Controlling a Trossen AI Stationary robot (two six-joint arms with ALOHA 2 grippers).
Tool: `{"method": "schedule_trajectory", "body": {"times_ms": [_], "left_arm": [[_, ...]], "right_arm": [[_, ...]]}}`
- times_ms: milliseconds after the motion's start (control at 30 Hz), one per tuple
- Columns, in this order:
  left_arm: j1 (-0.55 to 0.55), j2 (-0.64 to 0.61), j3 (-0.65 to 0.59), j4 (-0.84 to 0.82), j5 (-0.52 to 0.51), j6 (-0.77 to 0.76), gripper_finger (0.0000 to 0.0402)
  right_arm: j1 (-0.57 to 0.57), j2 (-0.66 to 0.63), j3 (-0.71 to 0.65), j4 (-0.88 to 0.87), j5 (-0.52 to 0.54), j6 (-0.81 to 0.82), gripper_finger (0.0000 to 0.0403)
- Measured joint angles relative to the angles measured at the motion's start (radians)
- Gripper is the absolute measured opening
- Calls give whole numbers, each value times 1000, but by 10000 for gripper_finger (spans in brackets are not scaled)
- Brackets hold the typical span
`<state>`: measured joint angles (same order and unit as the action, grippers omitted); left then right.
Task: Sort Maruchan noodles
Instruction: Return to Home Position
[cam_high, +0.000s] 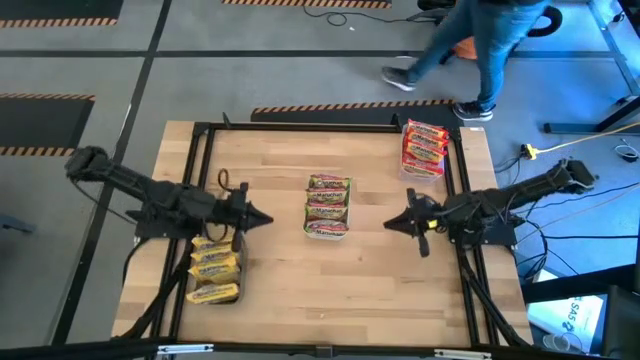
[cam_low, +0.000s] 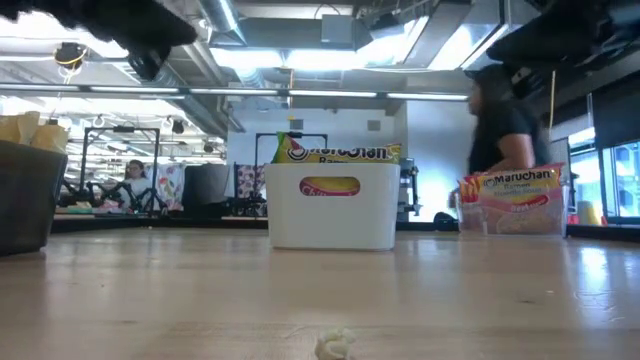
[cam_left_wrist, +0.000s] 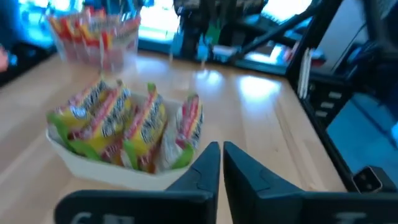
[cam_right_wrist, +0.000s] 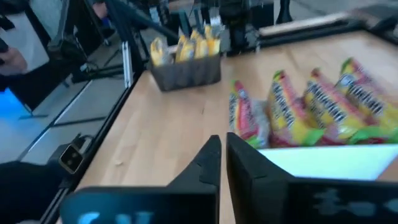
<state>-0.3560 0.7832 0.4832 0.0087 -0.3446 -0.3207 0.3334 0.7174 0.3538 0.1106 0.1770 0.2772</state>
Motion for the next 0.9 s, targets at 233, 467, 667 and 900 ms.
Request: {"method": "schedule_trajectory", "body": {"times_ms": [233,467,667,900], "left_arm": [[226,-147,-221,235,195,105,3],[312,-309,-354,310,210,167,3],[319,-457,-419,310,198,214,4],[318,-590,-476,243,162,245,4]], "right_arm": [[-181,-145,-98,20,-151,-40,9],[-254,-298,-172,23,-159,-41,9],[-271,-440,-239,22,-124,-41,9],[-270,-588,-332,20,-88,-40,10]]}}
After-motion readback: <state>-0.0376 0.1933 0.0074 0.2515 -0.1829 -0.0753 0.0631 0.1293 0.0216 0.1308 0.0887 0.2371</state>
